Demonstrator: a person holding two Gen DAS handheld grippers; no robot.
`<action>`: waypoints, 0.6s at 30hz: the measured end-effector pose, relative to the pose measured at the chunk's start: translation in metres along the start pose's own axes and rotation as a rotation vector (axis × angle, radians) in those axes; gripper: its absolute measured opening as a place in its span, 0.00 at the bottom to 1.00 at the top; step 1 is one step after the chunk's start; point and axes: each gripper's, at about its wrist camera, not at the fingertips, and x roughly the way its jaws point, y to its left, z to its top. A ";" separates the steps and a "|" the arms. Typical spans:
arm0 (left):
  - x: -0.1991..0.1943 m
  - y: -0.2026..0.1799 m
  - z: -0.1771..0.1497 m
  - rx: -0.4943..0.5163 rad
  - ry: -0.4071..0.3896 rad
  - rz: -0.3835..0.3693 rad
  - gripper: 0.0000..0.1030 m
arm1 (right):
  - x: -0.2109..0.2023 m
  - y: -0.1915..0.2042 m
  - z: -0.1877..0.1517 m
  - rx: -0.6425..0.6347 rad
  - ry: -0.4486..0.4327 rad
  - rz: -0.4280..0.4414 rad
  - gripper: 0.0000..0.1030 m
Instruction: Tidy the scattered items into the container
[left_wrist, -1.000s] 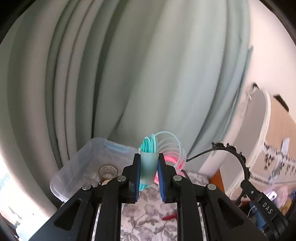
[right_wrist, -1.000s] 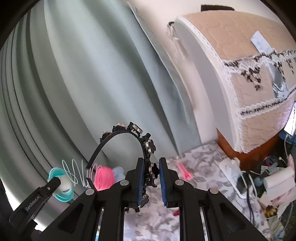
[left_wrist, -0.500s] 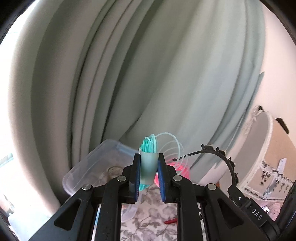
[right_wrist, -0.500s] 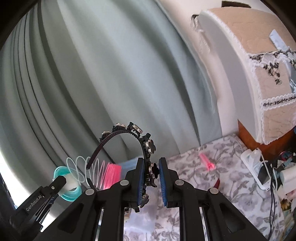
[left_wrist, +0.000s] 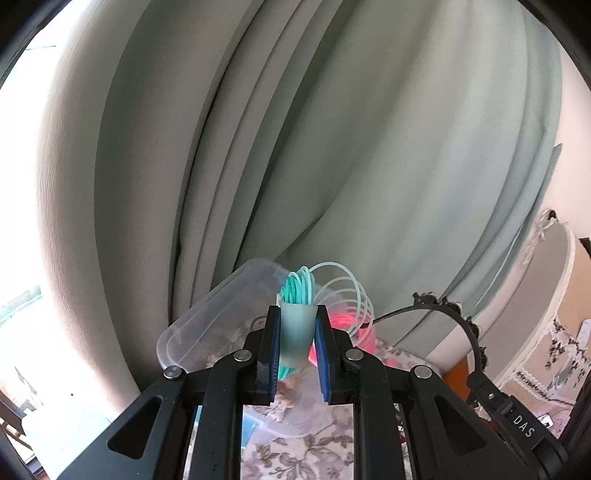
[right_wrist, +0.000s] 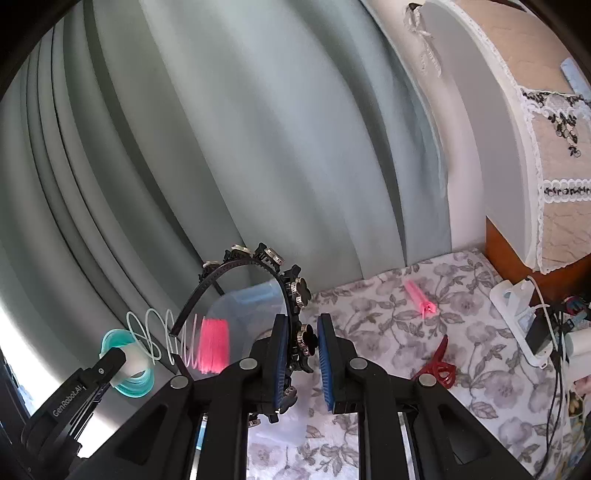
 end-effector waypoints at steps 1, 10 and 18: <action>0.002 0.003 -0.001 -0.004 0.004 0.005 0.17 | 0.002 0.000 -0.001 0.000 0.006 -0.003 0.17; 0.026 0.027 -0.003 -0.055 0.037 0.057 0.17 | 0.023 -0.001 -0.011 -0.007 0.060 -0.028 0.17; 0.047 0.039 -0.007 -0.076 0.071 0.073 0.17 | 0.051 0.009 -0.022 -0.035 0.112 -0.044 0.17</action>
